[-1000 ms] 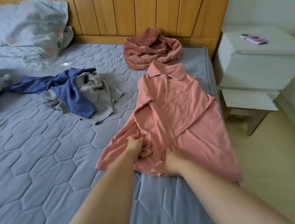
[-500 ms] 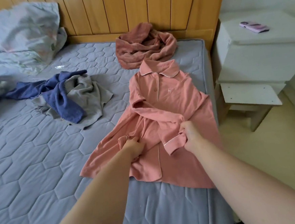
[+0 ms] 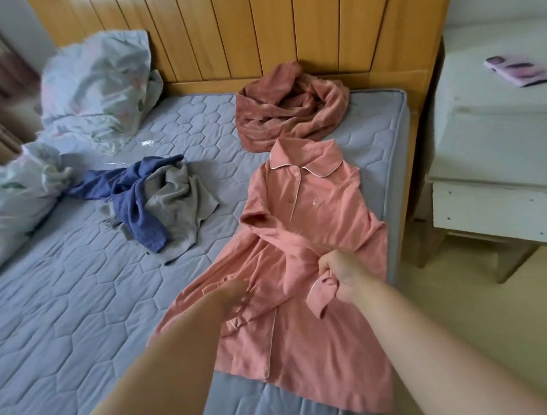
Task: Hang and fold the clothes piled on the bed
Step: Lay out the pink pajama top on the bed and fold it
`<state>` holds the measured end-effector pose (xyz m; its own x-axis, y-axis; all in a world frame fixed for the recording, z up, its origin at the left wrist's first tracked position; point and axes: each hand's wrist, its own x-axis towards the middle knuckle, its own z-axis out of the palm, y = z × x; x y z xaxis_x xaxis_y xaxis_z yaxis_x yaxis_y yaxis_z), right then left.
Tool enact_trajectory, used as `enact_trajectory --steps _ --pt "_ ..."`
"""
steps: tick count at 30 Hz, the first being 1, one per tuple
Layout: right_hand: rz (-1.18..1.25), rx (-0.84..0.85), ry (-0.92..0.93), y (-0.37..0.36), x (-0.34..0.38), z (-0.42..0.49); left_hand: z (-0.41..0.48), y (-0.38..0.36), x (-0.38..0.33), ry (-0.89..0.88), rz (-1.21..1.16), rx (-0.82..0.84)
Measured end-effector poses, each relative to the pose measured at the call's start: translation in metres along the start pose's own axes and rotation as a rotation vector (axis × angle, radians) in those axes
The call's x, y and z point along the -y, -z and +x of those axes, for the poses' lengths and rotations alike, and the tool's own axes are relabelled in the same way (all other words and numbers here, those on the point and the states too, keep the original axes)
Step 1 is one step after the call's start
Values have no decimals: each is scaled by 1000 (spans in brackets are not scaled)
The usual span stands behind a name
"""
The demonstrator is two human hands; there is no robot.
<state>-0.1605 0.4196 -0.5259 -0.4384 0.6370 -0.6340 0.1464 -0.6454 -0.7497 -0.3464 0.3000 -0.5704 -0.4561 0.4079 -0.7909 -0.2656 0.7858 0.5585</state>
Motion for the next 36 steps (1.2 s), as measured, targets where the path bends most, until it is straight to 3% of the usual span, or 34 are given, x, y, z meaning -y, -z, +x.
enact_trajectory --steps 4,9,11,12,13,14,15,16,18,22,25,28,29,31,33,36 --pt "72 -63 -38 -6 37 -16 -9 0 -32 36 -398 131" --pt "215 -82 2 -6 56 -11 -3 -23 -62 -10 -591 267" --pt "316 -92 64 -6 59 -7 17 -34 -71 44 -795 291" --pt "398 -91 94 -7 59 -6 27 -37 -81 59 -832 352" --pt "457 -98 120 -8 57 -6 27 -42 -82 -44 -707 364" --pt "486 -118 140 -11 55 -9 32 -41 -79 -21 -683 365" --pt "464 -146 143 -14 51 -12 43 -39 -80 -56 -762 372" --pt "452 -168 131 -17 47 -14 42 -34 -80 -132 -650 243" --pt "381 -207 85 -18 38 -10 47 -22 -82 -60 -600 218" --pt "63 -457 96 -15 40 -3 32 8 -86 -191 -292 19" --pt "-69 -517 83 -17 42 -2 21 28 -98 -381 -555 154" --pt "-27 -437 103 -32 48 -8 2 35 -112 -384 -820 424" --pt "5 -460 108 -34 50 -10 2 35 -111 -336 -778 478" --pt "-22 -525 100 -30 49 -6 12 31 -95 -263 -397 447" --pt "-330 -697 34 -13 36 -1 20 29 -75 -221 -53 409" --pt "-574 -654 -78 0 2 2 26 26 -59 -181 60 335"
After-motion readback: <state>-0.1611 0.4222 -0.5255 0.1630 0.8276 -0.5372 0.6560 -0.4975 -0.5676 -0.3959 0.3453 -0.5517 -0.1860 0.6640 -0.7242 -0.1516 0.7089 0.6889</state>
